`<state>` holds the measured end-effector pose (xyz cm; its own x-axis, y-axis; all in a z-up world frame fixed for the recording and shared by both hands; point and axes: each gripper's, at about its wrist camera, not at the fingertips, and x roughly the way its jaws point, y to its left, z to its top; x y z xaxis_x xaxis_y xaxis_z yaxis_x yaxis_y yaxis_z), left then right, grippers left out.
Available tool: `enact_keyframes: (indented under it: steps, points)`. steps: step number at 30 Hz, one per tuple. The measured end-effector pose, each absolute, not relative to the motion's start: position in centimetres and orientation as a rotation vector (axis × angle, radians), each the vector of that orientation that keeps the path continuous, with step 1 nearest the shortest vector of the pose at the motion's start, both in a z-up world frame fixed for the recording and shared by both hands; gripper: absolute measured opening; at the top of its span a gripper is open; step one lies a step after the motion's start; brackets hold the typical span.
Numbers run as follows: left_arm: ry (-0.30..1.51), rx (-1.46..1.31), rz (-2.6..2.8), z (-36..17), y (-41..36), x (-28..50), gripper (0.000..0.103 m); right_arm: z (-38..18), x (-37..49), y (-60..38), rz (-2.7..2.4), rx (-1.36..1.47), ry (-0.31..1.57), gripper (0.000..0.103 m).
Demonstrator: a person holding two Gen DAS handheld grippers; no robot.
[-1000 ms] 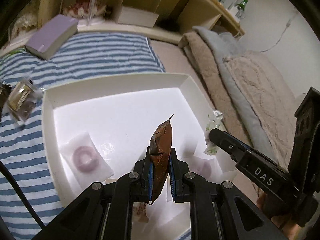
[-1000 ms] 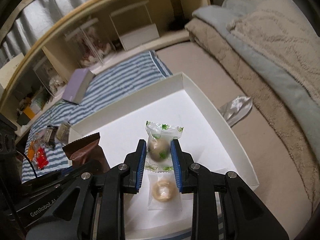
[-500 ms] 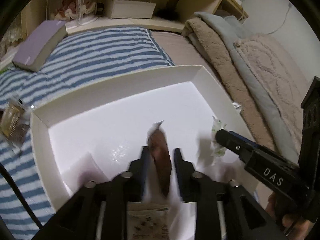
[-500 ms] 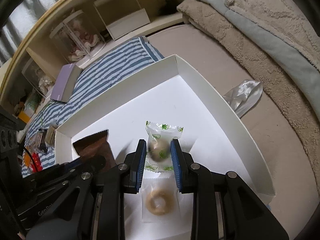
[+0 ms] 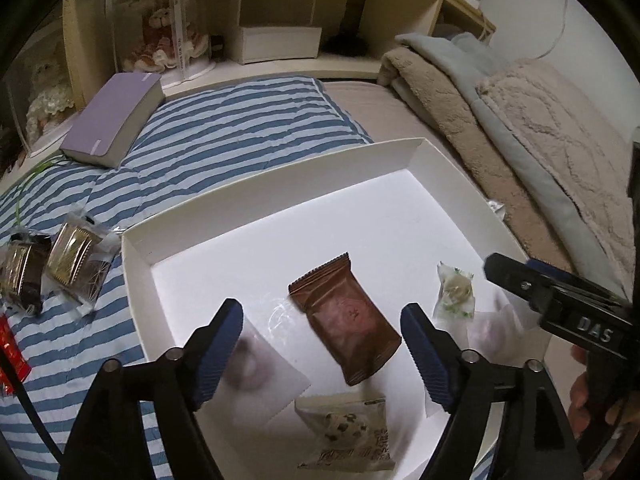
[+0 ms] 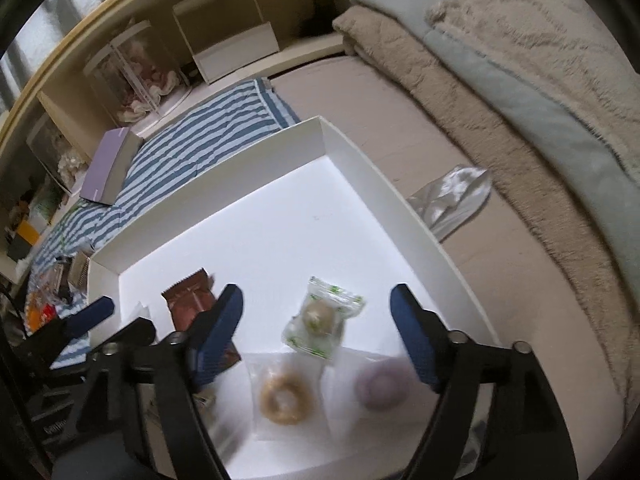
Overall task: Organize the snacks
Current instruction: 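Move both tools back toward the remaining snacks on the bed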
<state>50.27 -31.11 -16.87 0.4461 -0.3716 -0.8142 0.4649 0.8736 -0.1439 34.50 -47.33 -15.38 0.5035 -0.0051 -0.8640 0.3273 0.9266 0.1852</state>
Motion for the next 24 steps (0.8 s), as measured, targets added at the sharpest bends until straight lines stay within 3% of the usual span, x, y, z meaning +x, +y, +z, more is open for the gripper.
enact_keyframes:
  steps: [3, 6, 24]
  points:
    - [0.975, 0.102, -0.513, -16.4, -30.3, 49.5, 0.093, -15.2, 33.7, -47.5, -0.222, 0.333, 1.018, 0.103]
    - [0.96, 0.097, -0.503, -15.8, -29.8, 49.1, 0.103, -15.1, 33.3, -47.3, -0.251, 0.286, 1.042, 0.103]
    - [0.9, 0.097, -0.465, -10.9, -26.5, 44.9, 0.103, -11.4, 30.3, -45.1, -0.217, 0.228, 0.956, 0.103]
